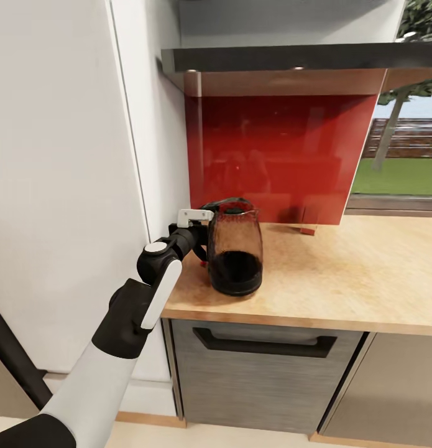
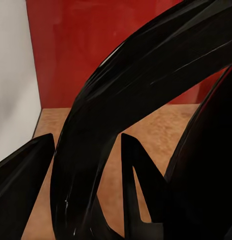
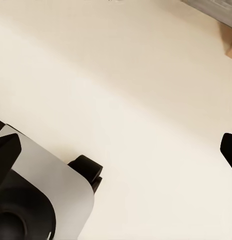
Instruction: Set up a coffee station on the kitchen countertop: keep the coffee maker on the countertop, move the bottle of coffee from the kitchen shelf to the counter next to the coffee maker, place a paper coffee filter on top of the coffee maker, put the saucer next to the coffee maker with the coffee cup on the saucer, and place the electric kettle next to the coffee maker.
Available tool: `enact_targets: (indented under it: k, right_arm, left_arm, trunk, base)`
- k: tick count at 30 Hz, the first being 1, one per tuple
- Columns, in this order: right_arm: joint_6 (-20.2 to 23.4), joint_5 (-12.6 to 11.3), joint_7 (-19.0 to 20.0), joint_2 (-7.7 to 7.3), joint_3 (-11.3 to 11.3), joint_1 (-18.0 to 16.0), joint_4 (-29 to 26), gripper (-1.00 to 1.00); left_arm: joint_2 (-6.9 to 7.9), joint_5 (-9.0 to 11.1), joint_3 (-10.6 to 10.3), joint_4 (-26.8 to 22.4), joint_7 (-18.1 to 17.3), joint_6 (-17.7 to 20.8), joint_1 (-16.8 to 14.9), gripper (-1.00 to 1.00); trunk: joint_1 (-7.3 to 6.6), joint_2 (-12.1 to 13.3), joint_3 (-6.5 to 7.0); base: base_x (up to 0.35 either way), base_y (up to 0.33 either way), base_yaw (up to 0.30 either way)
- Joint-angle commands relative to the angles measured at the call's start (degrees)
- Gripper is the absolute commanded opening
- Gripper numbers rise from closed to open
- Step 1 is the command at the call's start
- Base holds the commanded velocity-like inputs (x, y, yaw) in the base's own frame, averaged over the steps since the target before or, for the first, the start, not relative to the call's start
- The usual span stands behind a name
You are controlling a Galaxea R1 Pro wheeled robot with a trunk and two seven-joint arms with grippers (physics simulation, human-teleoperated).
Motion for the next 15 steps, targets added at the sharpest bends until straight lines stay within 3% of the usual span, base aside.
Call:
enact_targets:
  k: [1,15]
  right_arm:
    - [-0.12,-0.59,0.15,-0.06,0.35,-0.05,0.03,1.00]
    - [-0.12,-0.59,0.24,-0.06,0.35,-0.05,0.03,1.00]
  left_arm:
    - [0.00,0.49,-0.05,-0.05,0.56,0.17,-0.06,-1.00]
    - [0.00,0.49,-0.10,-0.05,0.56,0.18,-0.06,-1.00]
  trunk:
    - [-0.23,0.38,0.13]
    - [-3.09,5.60,2.46]
  base:
    - [0.000,0.000,0.000]
    - [0.000,0.000,0.000]
